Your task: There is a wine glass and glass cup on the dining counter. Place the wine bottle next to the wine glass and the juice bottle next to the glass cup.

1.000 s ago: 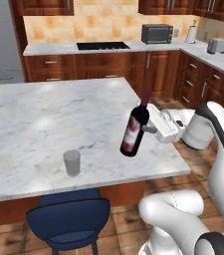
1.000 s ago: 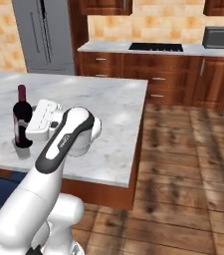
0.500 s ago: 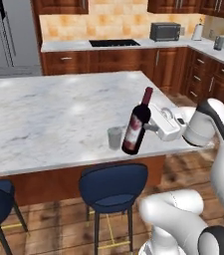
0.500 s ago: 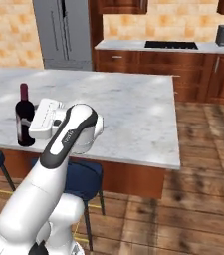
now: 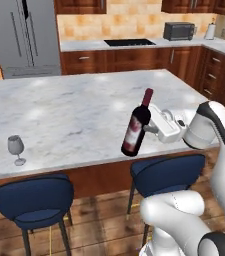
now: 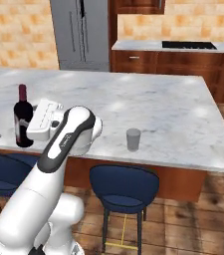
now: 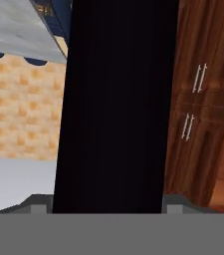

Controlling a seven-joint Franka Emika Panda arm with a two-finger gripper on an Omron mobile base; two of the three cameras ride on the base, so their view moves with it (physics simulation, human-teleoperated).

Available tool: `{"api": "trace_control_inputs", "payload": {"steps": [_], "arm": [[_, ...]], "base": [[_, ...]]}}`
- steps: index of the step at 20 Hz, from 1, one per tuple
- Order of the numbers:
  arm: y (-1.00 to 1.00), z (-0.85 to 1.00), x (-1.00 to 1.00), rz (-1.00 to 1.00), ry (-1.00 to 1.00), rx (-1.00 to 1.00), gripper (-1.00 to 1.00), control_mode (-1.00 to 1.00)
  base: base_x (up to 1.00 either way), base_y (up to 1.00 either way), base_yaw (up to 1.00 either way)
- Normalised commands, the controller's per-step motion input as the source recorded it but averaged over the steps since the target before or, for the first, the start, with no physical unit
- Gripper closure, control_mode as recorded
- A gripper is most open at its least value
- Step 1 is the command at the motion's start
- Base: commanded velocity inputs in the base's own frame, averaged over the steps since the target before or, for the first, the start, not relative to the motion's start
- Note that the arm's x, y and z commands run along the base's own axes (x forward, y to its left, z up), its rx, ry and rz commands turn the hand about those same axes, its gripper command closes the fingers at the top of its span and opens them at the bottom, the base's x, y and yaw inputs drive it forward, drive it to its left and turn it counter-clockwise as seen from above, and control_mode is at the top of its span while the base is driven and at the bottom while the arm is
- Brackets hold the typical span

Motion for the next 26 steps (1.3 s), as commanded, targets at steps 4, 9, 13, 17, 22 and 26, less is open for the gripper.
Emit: {"api": "trace_control_inputs", "payload": {"steps": [4, 9, 13, 17, 22, 26], "arm": [[0.0, 0.0, 0.0, 0.0, 0.0, 0.0, 1.0, 1.0], [0.0, 0.0, 0.0, 0.0, 0.0, 0.0, 1.0, 1.0], [0.0, 0.0, 0.0, 0.0, 0.0, 0.0, 1.0, 1.0], [0.0, 0.0, 0.0, 0.0, 0.0, 0.0, 1.0, 1.0], [-0.01, -0.07, 0.22, 0.0, 0.07, 0.0, 1.0, -1.0], [-0.39, -0.28, 0.88, 0.02, 0.13, -0.03, 1.0, -1.0]], "base": [[0.04, 1.0, -0.11], [0.23, 1.0, -0.11], [0.39, 0.82, -0.06], [0.41, 0.26, -0.01], [0.1, 0.06, 0.0], [0.0, 0.0, 0.0]]}}
